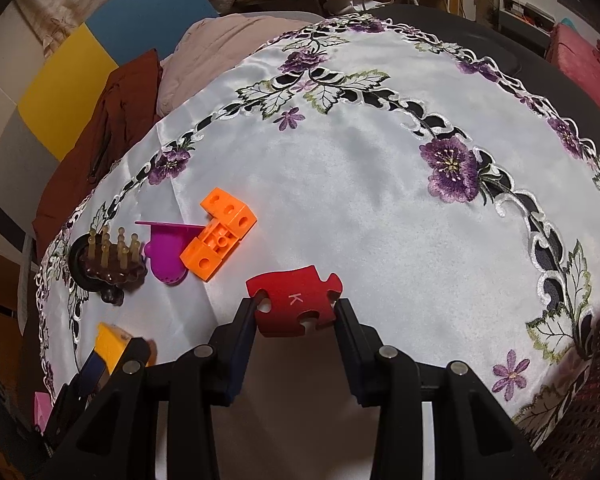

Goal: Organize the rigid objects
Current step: 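Carry the orange slotted piece into the pink tray and open the left tool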

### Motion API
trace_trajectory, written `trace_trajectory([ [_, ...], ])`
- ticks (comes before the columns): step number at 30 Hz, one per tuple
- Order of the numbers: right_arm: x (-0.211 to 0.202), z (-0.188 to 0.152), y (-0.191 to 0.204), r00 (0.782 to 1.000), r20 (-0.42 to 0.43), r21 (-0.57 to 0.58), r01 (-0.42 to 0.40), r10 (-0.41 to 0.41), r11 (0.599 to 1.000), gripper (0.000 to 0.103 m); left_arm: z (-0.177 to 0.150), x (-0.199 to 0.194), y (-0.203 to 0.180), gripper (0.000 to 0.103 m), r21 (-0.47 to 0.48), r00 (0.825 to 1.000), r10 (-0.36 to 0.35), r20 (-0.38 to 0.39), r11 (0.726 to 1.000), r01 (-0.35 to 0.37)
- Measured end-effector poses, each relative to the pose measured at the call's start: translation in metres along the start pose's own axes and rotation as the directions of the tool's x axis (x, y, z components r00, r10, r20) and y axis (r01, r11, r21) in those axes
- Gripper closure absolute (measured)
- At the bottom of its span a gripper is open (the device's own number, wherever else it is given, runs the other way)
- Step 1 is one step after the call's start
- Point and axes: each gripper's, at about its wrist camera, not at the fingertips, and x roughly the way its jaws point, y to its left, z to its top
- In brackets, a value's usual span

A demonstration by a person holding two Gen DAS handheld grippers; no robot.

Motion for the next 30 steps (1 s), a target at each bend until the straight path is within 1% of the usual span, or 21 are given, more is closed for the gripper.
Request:
trace_trajectory([
  [3,0.0,-0.001,0.002,1.0,-0.002,-0.017,0.007,-0.007,1.0,0.063,-0.006,-0.012,0.005,0.038,-0.012,1.0,-0.009,0.01,1.0,0.01],
  [8,0.0,-0.003,0.004,1.0,-0.009,-0.035,0.016,-0.017,0.999,0.063,-0.018,-0.031,0.022,0.038,-0.079,0.999,-0.031,0.011,0.996,0.031],
  [11,0.0,-0.003,0.005,1.0,-0.008,-0.044,0.02,-0.021,0.999,0.063,-0.025,-0.042,0.031,0.038,-0.097,1.0,-0.027,0.015,0.995,0.028],
  [17,0.001,-0.003,0.007,1.0,-0.013,-0.063,0.027,-0.028,0.998,0.063,-0.036,-0.083,0.054,0.038,-0.135,0.997,-0.027,0.071,0.99,0.036],
  [22,0.0,-0.004,0.013,1.0,-0.011,-0.092,0.024,-0.025,0.995,0.063,-0.046,-0.121,0.081,0.038,-0.166,0.993,-0.011,0.121,0.986,0.031],
  [25,0.0,-0.005,0.015,1.0,-0.015,-0.103,0.018,-0.02,0.994,0.063,-0.051,-0.141,0.103,0.038,-0.197,0.99,0.022,0.14,0.98,0.006],
  [30,-0.001,-0.006,0.018,1.0,-0.009,-0.12,0.021,-0.022,0.993,0.063,-0.063,-0.163,0.149,0.038,-0.286,0.986,0.07,0.151,0.958,-0.024],
])
